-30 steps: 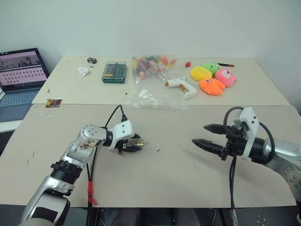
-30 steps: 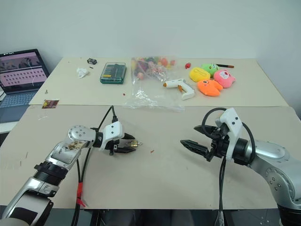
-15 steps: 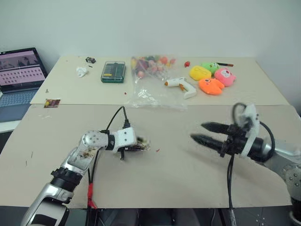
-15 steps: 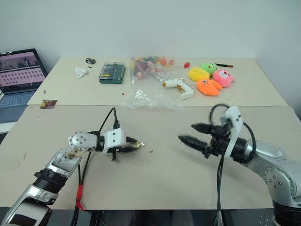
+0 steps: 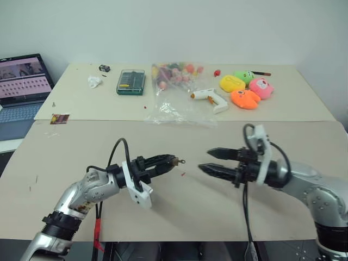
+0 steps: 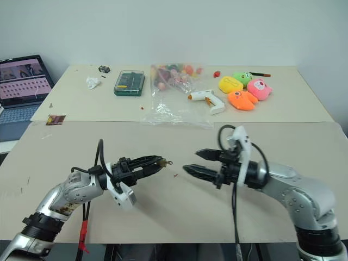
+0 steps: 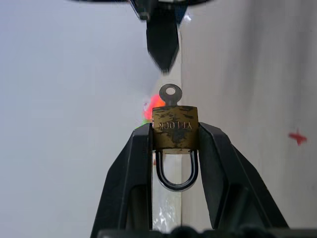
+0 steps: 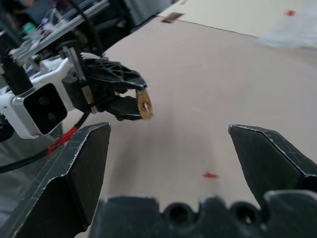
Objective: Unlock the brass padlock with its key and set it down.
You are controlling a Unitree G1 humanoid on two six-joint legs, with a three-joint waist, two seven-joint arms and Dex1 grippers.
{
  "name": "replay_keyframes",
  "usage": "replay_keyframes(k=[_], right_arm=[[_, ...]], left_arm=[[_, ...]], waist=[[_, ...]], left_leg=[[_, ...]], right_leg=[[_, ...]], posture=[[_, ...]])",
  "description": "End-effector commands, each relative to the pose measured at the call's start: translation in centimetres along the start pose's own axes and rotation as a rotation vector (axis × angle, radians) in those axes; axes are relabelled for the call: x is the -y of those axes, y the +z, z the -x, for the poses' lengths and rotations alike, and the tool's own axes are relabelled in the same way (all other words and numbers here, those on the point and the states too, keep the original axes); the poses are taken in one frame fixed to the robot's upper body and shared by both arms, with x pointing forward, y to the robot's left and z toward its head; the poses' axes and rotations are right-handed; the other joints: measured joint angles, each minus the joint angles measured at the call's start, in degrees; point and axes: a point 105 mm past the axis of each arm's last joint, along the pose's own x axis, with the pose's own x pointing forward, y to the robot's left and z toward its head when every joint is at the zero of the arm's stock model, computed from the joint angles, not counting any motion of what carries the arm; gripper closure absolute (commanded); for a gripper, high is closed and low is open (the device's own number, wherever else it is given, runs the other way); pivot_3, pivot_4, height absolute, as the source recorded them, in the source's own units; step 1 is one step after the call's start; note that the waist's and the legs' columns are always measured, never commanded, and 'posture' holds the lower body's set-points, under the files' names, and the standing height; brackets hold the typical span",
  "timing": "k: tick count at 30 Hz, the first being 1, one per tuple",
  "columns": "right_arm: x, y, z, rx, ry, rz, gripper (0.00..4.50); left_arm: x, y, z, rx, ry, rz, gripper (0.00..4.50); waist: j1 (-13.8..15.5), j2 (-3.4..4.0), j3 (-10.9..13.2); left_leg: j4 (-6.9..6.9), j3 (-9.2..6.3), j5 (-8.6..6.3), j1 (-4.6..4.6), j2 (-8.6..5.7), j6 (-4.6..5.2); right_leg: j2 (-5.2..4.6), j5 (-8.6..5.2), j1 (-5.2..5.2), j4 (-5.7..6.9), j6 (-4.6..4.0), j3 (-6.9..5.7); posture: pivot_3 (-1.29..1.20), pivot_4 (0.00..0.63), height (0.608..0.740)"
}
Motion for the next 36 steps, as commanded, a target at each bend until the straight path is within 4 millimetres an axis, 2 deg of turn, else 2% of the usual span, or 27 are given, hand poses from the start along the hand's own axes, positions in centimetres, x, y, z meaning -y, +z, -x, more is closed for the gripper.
replay_keyframes(k=[1, 8, 13, 17, 22, 24, 26, 27, 36], right_arm=[[-0.9, 0.0, -0.3, -0.001, 0.051, 0.051, 0.0], [-1.0, -0.5, 0.3, 0.009, 0.096, 0.004, 0.0], [-0.9, -0.7, 0.3, 0.02, 0.104, -0.01, 0.0], [-0.6, -0.1, 0.2, 0.05, 0.087, -0.002, 1.04], [-0.7, 0.7, 0.0, 0.081, 0.084, -0.003, 2.9], [-0.9, 1.0, -0.1, 0.087, 0.088, -0.004, 3.46], [-1.0, 1.3, -0.2, 0.098, 0.092, -0.006, 4.22], [-1.1, 1.5, -0.3, 0.101, 0.093, -0.006, 4.43], [-1.0, 1.8, 0.3, 0.085, 0.076, -0.011, 4.43]], left_arm=[[-1.3, 1.2, 0.0, 0.018, 0.053, -0.051, 3.7], [-1.6, 2.3, 0.0, 0.042, 0.041, -0.157, 3.7], [-1.6, 2.2, 0.0, 0.036, 0.044, -0.167, 3.7], [-1.3, 2.3, 0.0, 0.047, 0.041, -0.171, 3.7], [-1.0, 2.3, 0.0, 0.055, 0.039, -0.166, 3.7], [-1.0, 2.3, -0.1, 0.059, 0.04, -0.166, 3.7], [-1.0, 2.3, -0.2, 0.063, 0.04, -0.166, 3.7], [-1.0, 2.3, -0.2, 0.065, 0.04, -0.165, 3.7], [-1.3, 2.2, -0.6, 0.069, 0.047, -0.159, 3.7]], waist=[[0.13, 0.0, 0.0], [0.0, 0.0, 0.0], [-0.08, 0.0, 0.0], [-0.08, 0.0, 0.0], [-0.05, 0.0, 0.0], [-0.08, 0.0, 0.0], [-0.06, 0.0, 0.0], [-0.07, 0.0, 0.0], [-0.05, 0.0, 0.0]], left_leg=[[0.02, 0.0, 0.0, 0.0, -0.01, 0.0], [0.01, 0.0, 0.02, 0.02, 0.01, -0.03], [0.01, 0.01, 0.04, 0.04, 0.01, -0.05], [0.02, 0.01, 0.04, 0.06, 0.01, -0.05], [0.01, 0.01, 0.04, 0.07, 0.01, -0.06], [0.01, 0.01, 0.04, 0.07, 0.01, -0.07], [0.01, 0.01, 0.04, 0.07, 0.01, -0.07], [0.01, 0.01, 0.05, 0.07, 0.01, -0.07], [0.01, 0.01, 0.04, 0.07, 0.0, -0.06]], right_leg=[[0.0, 0.0, 0.03, 0.0, 0.0, -0.01], [0.04, 0.0, 0.03, 0.0, 0.01, -0.03], [0.04, 0.01, 0.03, 0.02, 0.01, -0.02], [0.04, 0.0, 0.04, 0.05, 0.01, -0.02], [0.04, 0.0, 0.03, 0.07, 0.01, -0.02], [0.04, 0.0, 0.03, 0.06, 0.01, -0.02], [0.04, 0.0, 0.03, 0.07, 0.01, -0.02], [0.04, 0.01, 0.03, 0.07, 0.01, -0.02], [0.03, 0.01, 0.03, 0.08, 0.0, -0.02]], posture=[[0.0, 0.15, 0.74], [0.0, 0.15, 0.74], [0.0, 0.15, 0.74], [0.0, 0.15, 0.74], [0.0, 0.15, 0.74], [0.0, 0.15, 0.74], [0.0, 0.15, 0.74], [0.0, 0.15, 0.74], [0.0, 0.15, 0.74]])
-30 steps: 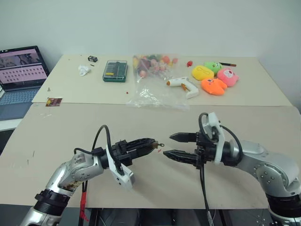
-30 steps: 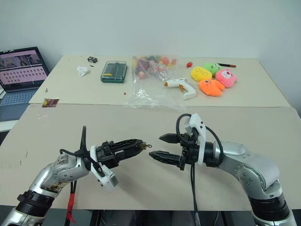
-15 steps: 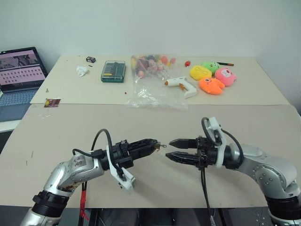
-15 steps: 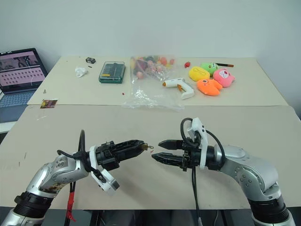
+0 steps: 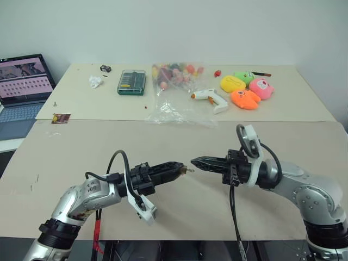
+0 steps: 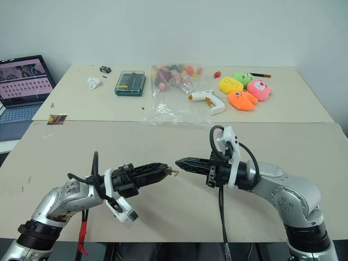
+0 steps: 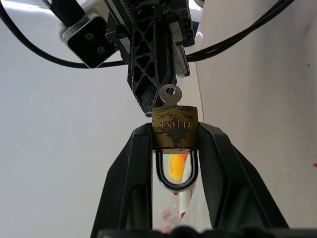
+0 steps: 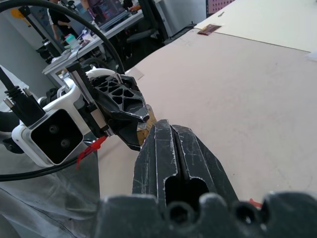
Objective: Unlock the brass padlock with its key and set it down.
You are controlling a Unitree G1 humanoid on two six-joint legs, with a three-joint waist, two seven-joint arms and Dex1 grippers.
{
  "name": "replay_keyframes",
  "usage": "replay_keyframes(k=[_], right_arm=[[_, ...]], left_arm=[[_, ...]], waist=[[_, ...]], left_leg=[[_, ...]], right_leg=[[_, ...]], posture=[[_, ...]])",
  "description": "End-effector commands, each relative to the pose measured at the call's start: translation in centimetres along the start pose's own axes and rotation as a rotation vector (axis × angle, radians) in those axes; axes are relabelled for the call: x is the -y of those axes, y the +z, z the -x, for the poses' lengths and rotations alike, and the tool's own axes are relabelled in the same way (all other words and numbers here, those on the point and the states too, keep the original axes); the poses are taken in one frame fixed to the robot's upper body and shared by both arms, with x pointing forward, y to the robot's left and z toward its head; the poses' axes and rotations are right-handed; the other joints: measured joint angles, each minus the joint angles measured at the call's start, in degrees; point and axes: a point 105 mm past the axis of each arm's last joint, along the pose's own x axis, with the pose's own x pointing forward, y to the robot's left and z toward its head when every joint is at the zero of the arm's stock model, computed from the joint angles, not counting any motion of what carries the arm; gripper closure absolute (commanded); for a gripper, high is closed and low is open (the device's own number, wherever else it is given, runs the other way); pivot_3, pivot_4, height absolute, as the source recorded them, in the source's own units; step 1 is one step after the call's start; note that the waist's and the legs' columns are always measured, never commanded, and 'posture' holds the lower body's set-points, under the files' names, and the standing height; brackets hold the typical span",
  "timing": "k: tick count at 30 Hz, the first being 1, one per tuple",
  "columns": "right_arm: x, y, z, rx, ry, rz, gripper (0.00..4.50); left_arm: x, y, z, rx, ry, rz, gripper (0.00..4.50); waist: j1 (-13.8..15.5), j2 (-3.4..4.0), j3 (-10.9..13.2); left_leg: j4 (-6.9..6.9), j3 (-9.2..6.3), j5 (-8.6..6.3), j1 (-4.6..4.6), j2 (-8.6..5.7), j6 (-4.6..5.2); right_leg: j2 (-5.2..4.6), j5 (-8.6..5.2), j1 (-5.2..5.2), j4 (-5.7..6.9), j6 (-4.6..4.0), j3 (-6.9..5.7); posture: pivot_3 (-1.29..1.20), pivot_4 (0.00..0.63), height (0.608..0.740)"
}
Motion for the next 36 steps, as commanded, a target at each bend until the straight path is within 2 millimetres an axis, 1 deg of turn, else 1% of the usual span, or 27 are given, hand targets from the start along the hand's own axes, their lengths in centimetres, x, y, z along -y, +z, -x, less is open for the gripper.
replay_keyframes(k=[1, 2, 3, 4, 5, 6, 9, 17, 20, 36], right_arm=[[-0.4, 1.5, 0.7, 0.032, -0.001, 0.04, 4.18], [-0.3, 1.8, 0.9, 0.045, -0.007, 0.04, 3.91], [-0.2, 2.1, 1.1, 0.055, -0.012, 0.043, 3.75], [-0.1, 2.3, 1.2, 0.062, -0.016, 0.046, 3.46], [-0.1, 2.4, 1.2, 0.067, -0.016, 0.047, 3.04], [-0.2, 2.5, 1.3, 0.068, -0.013, 0.045, 2.77], [-0.6, 2.4, 1.5, 0.061, 0.004, 0.035, 2.77], [-1.4, 1.0, 0.8, 0.031, 0.041, 0.001, 2.77], [-1.4, 0.9, 0.7, 0.03, 0.041, 0.0, 2.77], [-1.4, 0.8, 0.2, 0.03, 0.047, -0.006, 2.77]], left_arm=[[-0.8, 0.0, -0.2, 0.007, 0.035, -0.004, 3.7], [-0.8, 0.0, -0.2, 0.006, 0.036, -0.002, 3.7], [-0.8, 0.0, -0.2, 0.006, 0.037, -0.001, 3.7], [-0.9, 0.0, -0.2, 0.006, 0.037, 0.0, 3.7], [-0.9, 0.0, -0.3, 0.006, 0.038, 0.0, 3.7], [-0.9, 0.0, -0.3, 0.006, 0.039, 0.001, 3.7], [-1.0, 0.0, -0.4, 0.004, 0.041, 0.004, 3.7], [-1.2, -0.1, -0.7, 0.005, 0.045, 0.009, 3.7], [-1.3, -0.1, -0.7, 0.004, 0.045, 0.009, 3.7], [-1.7, -0.2, -1.2, 0.005, 0.046, 0.025, 3.7]], waist=[[0.0, 0.0, 0.0], [0.01, 0.0, 0.0], [0.01, 0.0, 0.0], [-0.02, 0.0, 0.0], [-0.04, 0.0, 0.0], [-0.03, 0.0, 0.0], [-0.01, 0.0, 0.0], [0.0, 0.0, 0.0], [0.0, 0.0, 0.0], [-0.02, 0.0, 0.0]], left_leg=[[0.0, 0.0, 0.0, 0.0, 0.0, 0.0], [-0.01, 0.0, 0.0, 0.0, 0.0, 0.0], [-0.01, 0.0, 0.0, 0.0, 0.0, 0.0], [0.0, 0.0, 0.0, 0.0, 0.0, 0.0], [-0.01, 0.0, 0.0, 0.0, 0.01, 0.01], [-0.01, 0.01, -0.01, 0.01, 0.01, 0.02], [-0.01, 0.01, -0.04, 0.01, 0.01, 0.07], [0.0, 0.01, -0.05, 0.0, 0.01, 0.09], [0.0, 0.01, -0.14, 0.01, 0.01, 0.24], [0.0, 0.01, -0.13, 0.01, 0.01, 0.22]], right_leg=[[0.0, 0.0, 0.0, 0.0, 0.0, 0.0], [0.0, 0.0, -0.01, 0.0, 0.0, 0.0], [0.0, 0.0, -0.01, 0.0, 0.0, 0.0], [0.0, 0.0, -0.01, 0.0, 0.0, 0.0], [0.0, 0.0, -0.01, 0.0, 0.0, 0.0], [0.0, 0.0, 0.0, 0.0, 0.0, 0.0], [0.0, 0.0, -0.01, 0.01, 0.0, 0.0], [0.0, 0.0, 0.0, 0.01, 0.0, 0.0], [0.0, 0.0, 0.0, 0.01, 0.0, 0.0], [0.0, 0.0, -0.01, 0.02, 0.0, 0.0]], posture=[[0.0, 0.15, 0.74], [0.0, 0.15, 0.74], [0.0, 0.15, 0.74], [0.0, 0.15, 0.74], [0.0, 0.15, 0.74], [0.0, 0.15, 0.74], [0.0, 0.15, 0.74], [0.0, 0.15, 0.74], [0.0, 0.15, 0.74], [0.0, 0.15, 0.74]])
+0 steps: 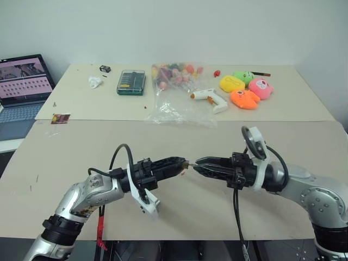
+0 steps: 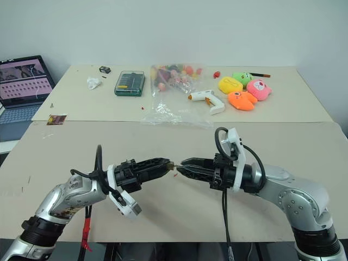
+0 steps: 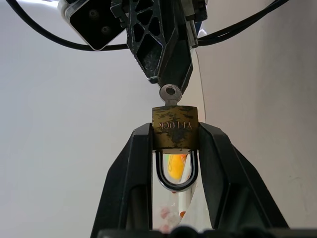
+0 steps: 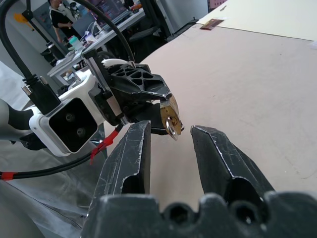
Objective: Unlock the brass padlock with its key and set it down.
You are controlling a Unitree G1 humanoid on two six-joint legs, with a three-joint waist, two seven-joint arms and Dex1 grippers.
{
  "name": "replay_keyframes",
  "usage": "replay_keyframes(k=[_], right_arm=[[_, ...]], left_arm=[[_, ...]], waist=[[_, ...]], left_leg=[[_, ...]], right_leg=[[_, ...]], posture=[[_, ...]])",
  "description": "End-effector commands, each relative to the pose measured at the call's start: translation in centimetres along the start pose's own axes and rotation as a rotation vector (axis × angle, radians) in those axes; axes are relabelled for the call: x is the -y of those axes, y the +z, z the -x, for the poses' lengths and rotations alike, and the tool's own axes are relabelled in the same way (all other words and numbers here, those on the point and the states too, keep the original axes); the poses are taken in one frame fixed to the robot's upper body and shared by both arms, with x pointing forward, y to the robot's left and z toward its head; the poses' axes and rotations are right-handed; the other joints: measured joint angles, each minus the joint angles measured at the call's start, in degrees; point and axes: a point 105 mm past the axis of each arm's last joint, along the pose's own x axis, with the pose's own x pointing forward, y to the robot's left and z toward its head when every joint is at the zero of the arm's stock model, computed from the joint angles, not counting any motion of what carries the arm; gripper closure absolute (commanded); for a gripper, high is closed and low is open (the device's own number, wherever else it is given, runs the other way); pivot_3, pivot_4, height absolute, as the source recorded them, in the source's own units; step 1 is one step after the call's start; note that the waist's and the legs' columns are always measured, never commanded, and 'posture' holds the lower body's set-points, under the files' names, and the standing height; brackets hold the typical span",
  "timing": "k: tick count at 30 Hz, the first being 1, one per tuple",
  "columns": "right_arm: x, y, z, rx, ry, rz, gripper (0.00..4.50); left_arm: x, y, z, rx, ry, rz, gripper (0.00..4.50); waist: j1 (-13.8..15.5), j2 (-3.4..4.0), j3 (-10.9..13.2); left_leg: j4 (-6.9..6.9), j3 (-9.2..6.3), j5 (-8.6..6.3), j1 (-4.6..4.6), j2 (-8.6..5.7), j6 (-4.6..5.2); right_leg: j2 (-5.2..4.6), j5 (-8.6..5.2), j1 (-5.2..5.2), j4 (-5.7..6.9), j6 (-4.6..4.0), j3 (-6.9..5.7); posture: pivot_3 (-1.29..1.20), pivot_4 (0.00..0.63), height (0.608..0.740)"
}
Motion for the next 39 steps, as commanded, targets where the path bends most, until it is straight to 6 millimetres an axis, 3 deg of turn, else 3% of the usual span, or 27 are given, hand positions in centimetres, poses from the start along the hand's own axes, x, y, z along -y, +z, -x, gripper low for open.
replay_keyframes(k=[1, 10, 13, 16, 24, 30, 34, 39], right_arm=[[-0.8, 0.8, -0.3, 0.022, 0.031, 0.041, 2.77], [-0.8, 0.9, -0.5, 0.029, 0.032, 0.039, 2.77], [-0.9, 1.0, -0.5, 0.028, 0.036, 0.036, 3.38], [-0.9, 1.0, -0.6, 0.027, 0.037, 0.034, 4.43], [-1.1, 1.0, -0.7, 0.03, 0.048, 0.014, 4.43], [-1.8, 1.1, -0.9, 0.031, 0.087, -0.043, 4.43], [-2.2, 1.1, -1.0, 0.039, 0.121, -0.172, 4.43], [-1.9, 0.3, -1.0, -0.019, 0.079, -0.204, 4.43]], left_arm=[[-1.1, 0.7, -0.5, 0.034, 0.036, -0.014, 3.7], [-1.6, 0.7, -0.9, 0.041, 0.036, -0.013, 3.7], [-1.6, 0.7, -1.0, 0.04, 0.037, -0.011, 3.7], [-1.7, 0.7, -1.1, 0.04, 0.037, -0.009, 3.7], [-1.9, 0.7, -1.1, 0.045, 0.042, -0.016, 3.7], [-2.7, 0.7, -1.1, 0.094, 0.062, -0.161, 3.7], [-3.4, 1.2, -1.3, 0.163, 0.107, -0.321, 3.7], [-3.7, 0.9, -1.6, 0.171, 0.119, -0.375, 3.7]], waist=[[0.0, 0.0, 0.0], [0.0, 0.0, 0.0], [-0.02, 0.0, 0.0], [0.01, 0.0, 0.0], [0.0, 0.0, 0.0], [0.02, 0.0, 0.0], [0.07, -0.01, 0.0], [0.07, 0.0, 0.0]], left_leg=[[0.0, 0.0, 0.0, 0.0, 0.0, 0.0], [0.0, 0.0, 0.0, 0.0, 0.0, 0.0], [0.0, 0.0, 0.0, 0.0, 0.0, 0.0], [0.0, 0.0, 0.01, 0.0, 0.0, -0.02], [0.0, 0.0, 0.01, 0.0, 0.0, -0.02], [0.0, 0.0, 0.02, 0.0, 0.0, -0.04], [-0.01, 0.0, 0.03, 0.01, 0.0, -0.05], [-0.01, 0.0, 0.13, 0.0, 0.0, -0.21]], right_leg=[[0.0, 0.0, 0.0, 0.0, 0.0, 0.0], [0.0, 0.0, 0.0, 0.0, 0.0, 0.0], [0.0, 0.0, 0.0, 0.0, 0.0, 0.0], [0.0, 0.0, -0.01, 0.0, 0.0, 0.0], [0.0, 0.0, 0.0, 0.0, 0.0, 0.0], [0.0, 0.0, 0.0, -0.01, 0.0, 0.0], [0.0, 0.0, 0.02, -0.03, -0.01, 0.0], [0.0, 0.01, 0.05, -0.07, -0.01, 0.0]], posture=[[0.0, 0.15, 0.74], [0.0, 0.15, 0.74], [0.0, 0.15, 0.74], [0.0, 0.15, 0.74], [0.0, 0.15, 0.74], [0.0, 0.15, 0.74], [0.0, 0.15, 0.74], [0.0, 0.15, 0.74]])
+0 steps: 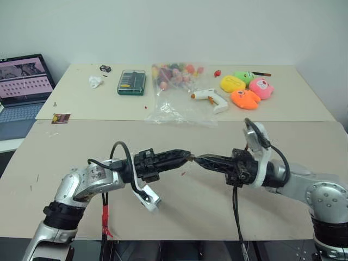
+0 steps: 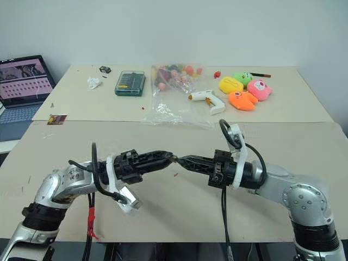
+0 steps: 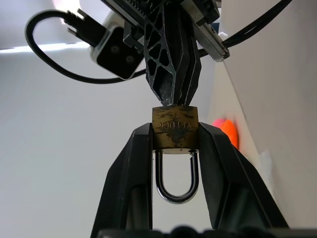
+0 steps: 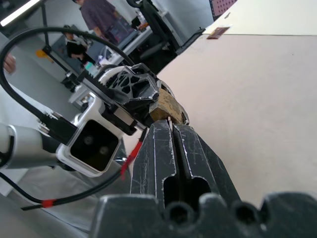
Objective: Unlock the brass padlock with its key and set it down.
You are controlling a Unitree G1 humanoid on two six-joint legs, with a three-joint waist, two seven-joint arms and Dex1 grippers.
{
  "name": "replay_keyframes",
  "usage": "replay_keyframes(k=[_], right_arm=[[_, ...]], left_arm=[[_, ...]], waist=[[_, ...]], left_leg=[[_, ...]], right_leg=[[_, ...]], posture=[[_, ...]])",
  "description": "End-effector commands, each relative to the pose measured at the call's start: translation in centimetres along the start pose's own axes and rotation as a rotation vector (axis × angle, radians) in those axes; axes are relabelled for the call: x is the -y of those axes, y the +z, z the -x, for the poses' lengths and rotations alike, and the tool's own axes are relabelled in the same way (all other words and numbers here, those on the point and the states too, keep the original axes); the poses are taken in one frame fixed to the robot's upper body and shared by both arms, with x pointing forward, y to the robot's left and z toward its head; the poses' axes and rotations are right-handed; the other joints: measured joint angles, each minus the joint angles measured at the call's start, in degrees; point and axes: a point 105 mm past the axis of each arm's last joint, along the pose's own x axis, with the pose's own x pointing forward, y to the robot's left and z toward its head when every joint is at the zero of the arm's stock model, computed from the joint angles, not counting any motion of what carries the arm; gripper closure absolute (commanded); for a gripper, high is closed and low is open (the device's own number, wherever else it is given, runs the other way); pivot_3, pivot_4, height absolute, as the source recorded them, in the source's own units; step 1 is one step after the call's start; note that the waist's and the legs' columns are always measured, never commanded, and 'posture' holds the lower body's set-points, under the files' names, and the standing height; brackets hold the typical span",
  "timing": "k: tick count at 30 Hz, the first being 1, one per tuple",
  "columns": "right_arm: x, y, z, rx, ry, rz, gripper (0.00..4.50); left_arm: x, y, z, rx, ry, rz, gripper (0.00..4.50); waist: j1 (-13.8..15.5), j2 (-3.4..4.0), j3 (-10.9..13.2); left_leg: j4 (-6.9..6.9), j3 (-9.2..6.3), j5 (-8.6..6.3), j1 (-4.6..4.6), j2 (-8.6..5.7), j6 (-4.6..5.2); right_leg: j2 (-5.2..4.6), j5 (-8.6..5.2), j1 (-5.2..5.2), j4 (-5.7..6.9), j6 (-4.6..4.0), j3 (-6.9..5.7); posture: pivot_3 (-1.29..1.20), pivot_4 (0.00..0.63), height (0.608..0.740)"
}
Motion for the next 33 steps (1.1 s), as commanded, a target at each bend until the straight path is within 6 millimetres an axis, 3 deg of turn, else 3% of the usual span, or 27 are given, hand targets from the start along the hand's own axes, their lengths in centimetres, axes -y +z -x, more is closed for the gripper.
replay_keyframes(k=[1, 6, 7, 10, 15, 16, 18, 33], right_arm=[[-1.3, -0.9, -0.8, -0.063, 0.059, -0.019, 4.43], [-1.2, 0.2, -1.1, -0.081, 0.006, 0.268, 4.43], [-1.1, 0.2, -1.1, -0.096, 0.003, 0.306, 4.43], [-0.7, 0.1, -1.1, -0.116, -0.014, 0.359, 4.43], [-1.4, 0.5, -1.3, -0.104, 0.035, 0.368, 3.01], [-1.4, 0.5, -1.2, -0.109, 0.034, 0.36, 2.47], [-1.2, 0.4, -0.8, -0.124, 0.031, 0.335, 1.8], [-0.1, 0.3, -0.2, -0.132, -0.013, 0.281, 1.8]], left_arm=[[-1.6, 0.3, -0.9, 0.043, 0.085, -0.048, 3.7], [0.6, -2.0, -0.9, -0.133, 0.024, 0.399, 3.7], [0.3, -1.3, -1.1, -0.094, 0.035, 0.507, 3.7], [0.0, 0.2, -1.7, -0.001, 0.0, 0.565, 3.7], [0.9, 0.0, -1.3, -0.006, -0.028, 0.582, 3.7], [1.1, 0.1, -1.2, -0.005, -0.031, 0.585, 3.7], [1.4, 0.3, -1.1, -0.007, -0.033, 0.589, 3.7], [1.7, 0.8, -0.6, 0.0, -0.031, 0.566, 3.7]], waist=[[-0.07, 0.0, 0.0], [-0.2, 0.01, 0.0], [-0.3, 0.0, 0.0], [-0.73, 0.0, 0.0], [-1.62, 0.0, 0.0], [-1.61, 0.0, 0.0], [-1.54, 0.0, 0.0], [-1.5, 0.0, 0.0]], left_leg=[[0.0, 0.0, -0.01, 0.01, 0.0, 0.02], [0.05, 0.03, -0.06, -0.02, -0.04, 0.1], [0.07, 0.07, -0.16, -0.03, -0.05, 0.29], [0.08, 0.08, -0.1, -0.21, -0.03, 0.18], [0.1, 0.14, 0.1, -0.43, -0.01, -0.14], [0.1, 0.15, 0.09, -0.42, 0.0, -0.13], [0.09, 0.14, 0.09, -0.42, 0.0, -0.13], [0.1, 0.15, 0.07, -0.44, -0.01, -0.1]], right_leg=[[0.0, 0.0, 0.0, 0.0, 0.0, 0.0], [-0.02, -0.01, -0.1, 0.22, 0.01, 0.01], [-0.03, -0.02, -0.19, 0.3, 0.03, 0.02], [-0.02, -0.02, -0.54, 0.41, 0.03, -0.01], [-0.02, 0.0, -0.69, 0.35, -0.01, 0.03], [-0.02, 0.01, -0.68, 0.35, -0.01, 0.03], [-0.02, 0.0, -0.69, 0.35, -0.01, 0.02], [-0.03, 0.02, -0.69, 0.34, -0.04, 0.04]], posture=[[0.0, 0.15, 0.74], [0.0, 0.15, 0.74], [0.0, 0.15, 0.74], [0.0, 0.15, 0.74], [0.0, 0.15, 0.74], [0.0, 0.15, 0.74], [0.0, 0.15, 0.74], [0.0, 0.15, 0.74]])
